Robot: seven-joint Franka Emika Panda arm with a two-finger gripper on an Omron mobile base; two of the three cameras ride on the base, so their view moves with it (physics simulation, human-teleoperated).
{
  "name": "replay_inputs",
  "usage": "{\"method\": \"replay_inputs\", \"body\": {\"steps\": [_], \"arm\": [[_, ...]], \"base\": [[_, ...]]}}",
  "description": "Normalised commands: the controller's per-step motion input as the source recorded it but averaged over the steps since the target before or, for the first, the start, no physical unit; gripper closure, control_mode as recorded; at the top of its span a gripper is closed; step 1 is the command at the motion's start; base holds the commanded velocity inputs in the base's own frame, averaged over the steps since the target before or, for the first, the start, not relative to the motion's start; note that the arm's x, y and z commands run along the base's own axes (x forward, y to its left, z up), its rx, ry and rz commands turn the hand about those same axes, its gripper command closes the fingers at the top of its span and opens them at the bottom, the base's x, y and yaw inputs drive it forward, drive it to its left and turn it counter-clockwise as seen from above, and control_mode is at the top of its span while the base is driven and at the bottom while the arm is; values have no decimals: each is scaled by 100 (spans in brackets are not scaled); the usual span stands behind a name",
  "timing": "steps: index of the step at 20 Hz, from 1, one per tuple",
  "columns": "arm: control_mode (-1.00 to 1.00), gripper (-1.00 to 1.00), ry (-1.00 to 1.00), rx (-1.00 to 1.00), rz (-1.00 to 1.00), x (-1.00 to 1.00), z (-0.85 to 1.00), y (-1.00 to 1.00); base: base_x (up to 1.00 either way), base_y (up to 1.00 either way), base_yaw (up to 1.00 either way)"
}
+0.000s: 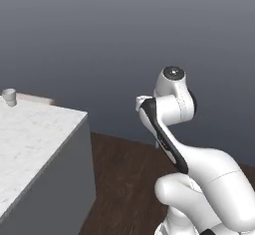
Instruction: Take a straw from the drawer in front and place it inside the glass cup on the dining counter.
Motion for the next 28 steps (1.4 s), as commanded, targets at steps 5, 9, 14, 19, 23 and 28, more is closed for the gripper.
{"method": "replay_inputs", "body": {"steps": [5, 9, 14, 19, 23, 28], "arm": [[100, 100, 0, 0, 0, 0, 0, 0], [100, 100, 0, 0, 0, 0, 0, 0], [100, 100, 0, 0, 0, 0, 0, 0], [100, 100, 0, 0, 0, 0, 0, 0], [100, 100, 0, 0, 0, 0, 0, 0], [100, 100, 0, 0, 0, 0, 0, 0]], "base": [[80, -71, 57], [72, -73, 58], [47, -85, 55], [42, -76, 58], [41, -73, 60], [31, -71, 60]]}}
